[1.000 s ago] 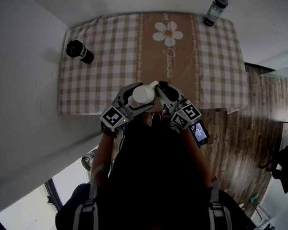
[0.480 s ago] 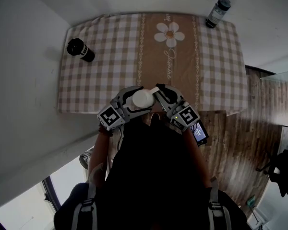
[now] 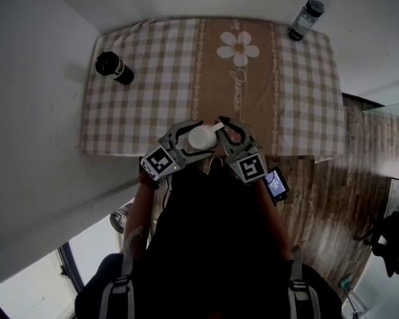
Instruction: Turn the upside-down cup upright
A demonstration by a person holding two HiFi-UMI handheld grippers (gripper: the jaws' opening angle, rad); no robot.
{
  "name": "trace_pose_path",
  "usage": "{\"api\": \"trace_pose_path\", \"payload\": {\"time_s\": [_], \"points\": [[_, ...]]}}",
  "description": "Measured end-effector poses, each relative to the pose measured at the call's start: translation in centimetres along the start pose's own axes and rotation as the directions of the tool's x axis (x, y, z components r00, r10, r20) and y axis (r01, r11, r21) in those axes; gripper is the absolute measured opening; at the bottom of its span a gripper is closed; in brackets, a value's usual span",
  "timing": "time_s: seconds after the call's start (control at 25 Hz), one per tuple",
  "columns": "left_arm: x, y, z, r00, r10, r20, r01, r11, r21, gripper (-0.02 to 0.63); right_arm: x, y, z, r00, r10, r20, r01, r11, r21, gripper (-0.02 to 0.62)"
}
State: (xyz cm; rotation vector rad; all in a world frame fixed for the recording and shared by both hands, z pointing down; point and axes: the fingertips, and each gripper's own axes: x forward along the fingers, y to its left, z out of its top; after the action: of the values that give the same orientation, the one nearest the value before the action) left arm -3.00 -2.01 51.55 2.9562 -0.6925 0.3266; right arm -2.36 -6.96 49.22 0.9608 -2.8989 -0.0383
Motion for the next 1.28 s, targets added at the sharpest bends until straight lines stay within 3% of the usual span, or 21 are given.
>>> {"api": "trace_pose_path", "payload": {"time_s": [0.16,0.28,0.44,0.64,0.88,1.28], "points": [[-0.4,1.5,1.0,0.996,0.068,0.058,-0.063,0.994,-0.086,0.385,-0.5,-1.6,0.1,0.997,-0.074,0.001,0.074,0.997,-0.026,0.048],[-1.2,2.3,2.1,0.99,0.105,0.09,-0.094,0.988,-0.126,0.387,-1.0,-2.6,0.3,0.991,-0.129,-0.016,0.127,0.985,-0.116,0.046],[-1.4,2.2,1.5,0.996,0.084,0.027,-0.081,0.993,-0.082,0.387,-1.2,-2.3,-0.5,0.983,-0.163,-0.082,0.138,0.958,-0.252,0.046],[0.1,1.0,0.5,0.995,0.042,-0.089,-0.043,0.999,-0.006,0.409,-0.6,-0.7,-0.9,0.981,-0.152,-0.123,0.096,0.924,-0.371,0.046],[1.3,0.7,-0.4,0.989,0.054,-0.137,-0.05,0.998,0.034,0.409,0.2,1.6,-0.2,0.984,-0.125,-0.131,0.04,0.855,-0.517,0.046],[1.5,0.0,-2.1,0.984,0.047,-0.174,-0.038,0.998,0.056,0.408,0.1,2.7,-0.1,0.981,-0.138,-0.134,0.034,0.811,-0.584,0.046]]}}
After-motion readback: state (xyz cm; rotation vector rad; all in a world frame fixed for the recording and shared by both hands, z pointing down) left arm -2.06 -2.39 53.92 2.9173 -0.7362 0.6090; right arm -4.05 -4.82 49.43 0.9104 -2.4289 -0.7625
